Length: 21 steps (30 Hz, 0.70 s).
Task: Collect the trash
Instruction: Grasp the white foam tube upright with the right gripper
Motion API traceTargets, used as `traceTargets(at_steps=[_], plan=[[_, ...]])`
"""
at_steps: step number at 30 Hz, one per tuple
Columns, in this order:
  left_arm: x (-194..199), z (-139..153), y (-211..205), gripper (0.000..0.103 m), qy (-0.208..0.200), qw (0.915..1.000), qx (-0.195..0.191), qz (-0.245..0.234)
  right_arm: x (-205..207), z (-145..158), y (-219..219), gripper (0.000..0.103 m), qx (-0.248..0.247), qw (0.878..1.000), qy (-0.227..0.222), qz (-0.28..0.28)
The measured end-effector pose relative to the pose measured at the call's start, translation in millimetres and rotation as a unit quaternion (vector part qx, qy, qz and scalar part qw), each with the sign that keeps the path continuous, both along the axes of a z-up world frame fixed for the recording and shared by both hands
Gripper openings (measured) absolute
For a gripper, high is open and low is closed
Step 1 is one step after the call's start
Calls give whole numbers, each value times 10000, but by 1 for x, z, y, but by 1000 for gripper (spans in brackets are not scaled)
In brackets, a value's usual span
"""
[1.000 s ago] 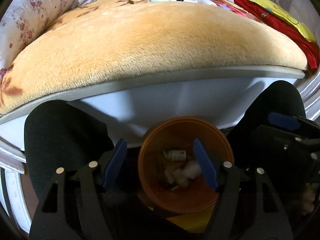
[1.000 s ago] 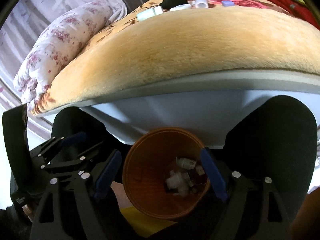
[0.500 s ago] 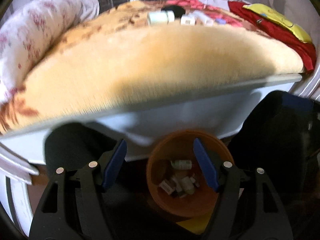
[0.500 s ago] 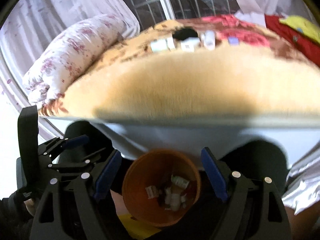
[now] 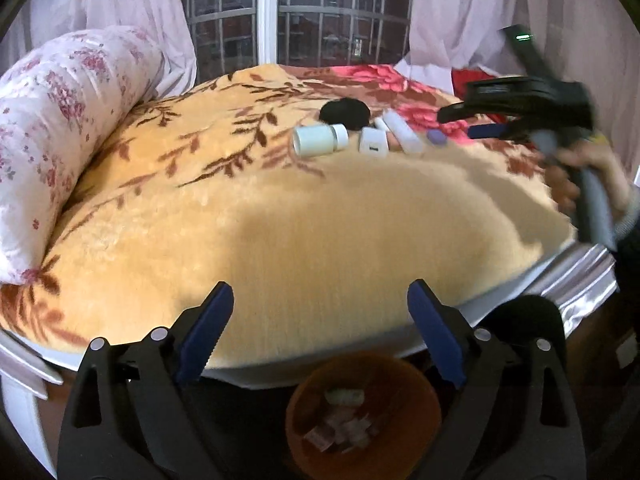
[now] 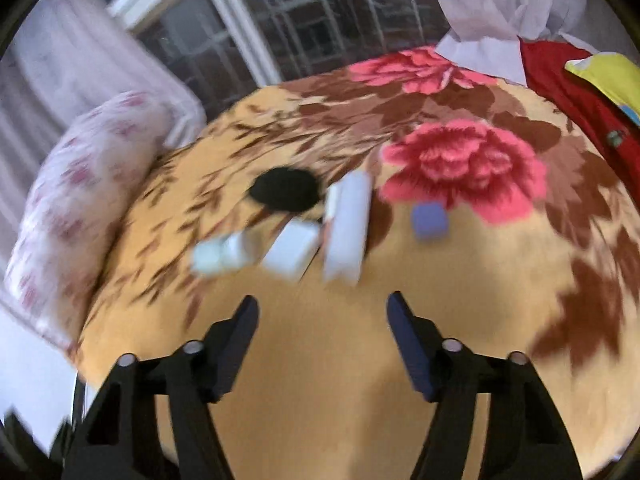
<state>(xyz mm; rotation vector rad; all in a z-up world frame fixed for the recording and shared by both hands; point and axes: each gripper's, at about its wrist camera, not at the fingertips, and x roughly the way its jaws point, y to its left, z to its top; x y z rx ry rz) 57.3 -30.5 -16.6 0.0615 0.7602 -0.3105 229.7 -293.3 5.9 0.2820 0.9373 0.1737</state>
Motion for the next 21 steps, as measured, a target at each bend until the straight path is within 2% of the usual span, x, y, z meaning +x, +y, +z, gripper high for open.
traceTargets(at_steps=[2, 6, 12, 13, 15, 16, 18, 21], plan=[[5, -2, 1, 87, 53, 10000, -74, 14, 37, -9, -1, 62, 98, 9996, 235, -86], [10, -9, 5, 87, 85, 9999, -46, 27, 79, -29, -1, 62, 173, 9975, 660, -163], [18, -22, 15, 87, 307, 9992, -236, 56, 110, -52, -1, 61, 209, 9935, 1090, -252], [20, -24, 16, 87, 355, 9990, -266, 69, 113, -55, -1, 59, 225, 9930, 1130, -265], [22, -27, 19, 87, 412, 9986, -305, 100, 117, -60, -1, 44, 209, 9923, 1194, -264], [23, -28, 20, 87, 434, 9985, -315, 96, 118, -62, -2, 43, 247, 9922, 1195, -244], [22, -30, 21, 87, 459, 9984, -316, 118, 118, -62, -2, 30, 392, 9921, 1169, -212], [22, -31, 21, 87, 474, 9983, -301, 128, 111, -54, -5, 27, 357, 9937, 997, -373]])
